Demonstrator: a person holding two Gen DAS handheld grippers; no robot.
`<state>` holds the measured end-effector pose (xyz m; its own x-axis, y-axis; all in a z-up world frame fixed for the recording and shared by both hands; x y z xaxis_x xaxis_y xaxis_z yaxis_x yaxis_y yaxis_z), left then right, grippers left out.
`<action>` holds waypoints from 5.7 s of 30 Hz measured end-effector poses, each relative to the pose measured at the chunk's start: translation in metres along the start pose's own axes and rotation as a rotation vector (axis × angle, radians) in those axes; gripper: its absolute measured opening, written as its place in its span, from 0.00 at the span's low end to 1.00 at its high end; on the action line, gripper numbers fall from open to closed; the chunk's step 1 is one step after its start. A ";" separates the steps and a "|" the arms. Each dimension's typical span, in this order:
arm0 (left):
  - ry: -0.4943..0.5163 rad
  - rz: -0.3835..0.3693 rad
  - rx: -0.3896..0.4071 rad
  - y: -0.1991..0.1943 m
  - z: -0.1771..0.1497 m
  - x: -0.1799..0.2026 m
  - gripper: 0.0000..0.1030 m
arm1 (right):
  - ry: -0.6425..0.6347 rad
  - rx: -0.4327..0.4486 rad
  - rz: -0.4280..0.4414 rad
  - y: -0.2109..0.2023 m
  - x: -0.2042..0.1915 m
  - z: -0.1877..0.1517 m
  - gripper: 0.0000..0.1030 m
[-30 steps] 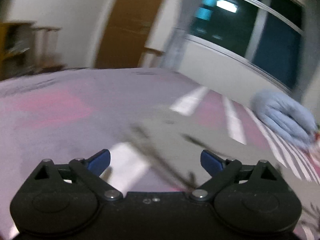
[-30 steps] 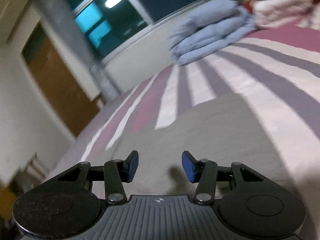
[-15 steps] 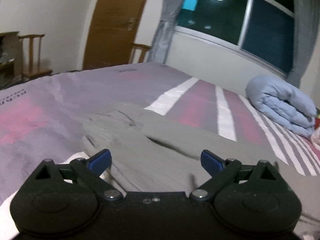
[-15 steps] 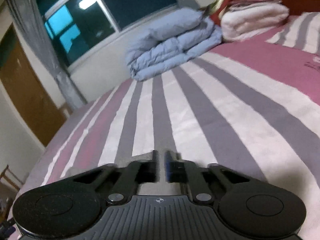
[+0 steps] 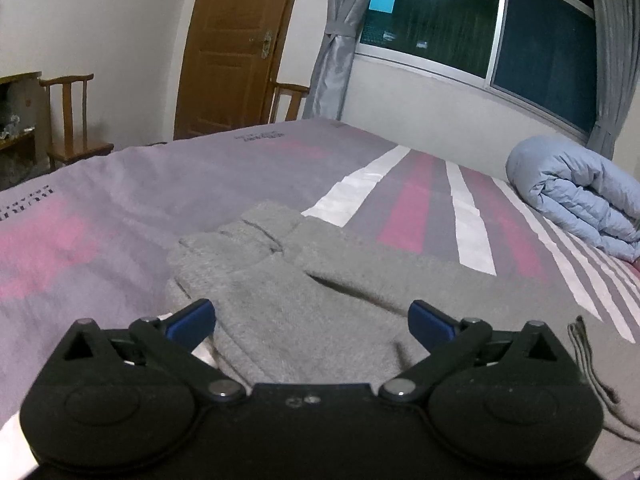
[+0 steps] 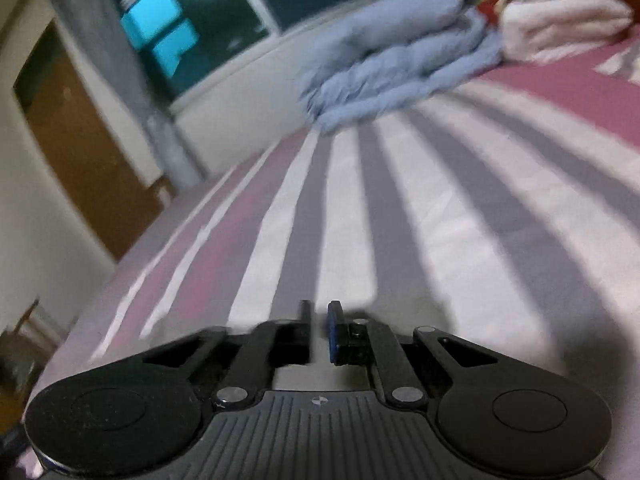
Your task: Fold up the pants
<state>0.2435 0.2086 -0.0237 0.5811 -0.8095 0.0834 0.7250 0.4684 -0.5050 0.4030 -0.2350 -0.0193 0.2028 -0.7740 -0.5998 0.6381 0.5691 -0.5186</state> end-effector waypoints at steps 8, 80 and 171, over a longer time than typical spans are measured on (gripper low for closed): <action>-0.047 0.039 0.019 -0.001 0.016 -0.035 0.93 | 0.001 0.078 0.084 -0.018 -0.028 -0.007 0.09; -0.003 -0.027 -0.159 -0.015 -0.012 -0.066 0.93 | -0.463 0.134 0.005 -0.047 -0.127 -0.099 0.27; 0.352 -0.741 -0.116 -0.099 -0.099 0.314 0.28 | 0.178 0.363 -0.295 -0.214 0.111 -0.037 0.46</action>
<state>0.3181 -0.1273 -0.0330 -0.1957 -0.9666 0.1655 0.8206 -0.2539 -0.5120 0.2614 -0.4324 0.0033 -0.1347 -0.8100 -0.5707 0.8731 0.1753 -0.4549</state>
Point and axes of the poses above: each gripper's, at about its wrist camera, not at the fingertips, and y roughly the way its jaws point, x to its right, z to its top, the point moved 3 cm from there along y, roughly the way its jaws point, and after that the axes turned 9 degrees about z, right-handed, at the moved point
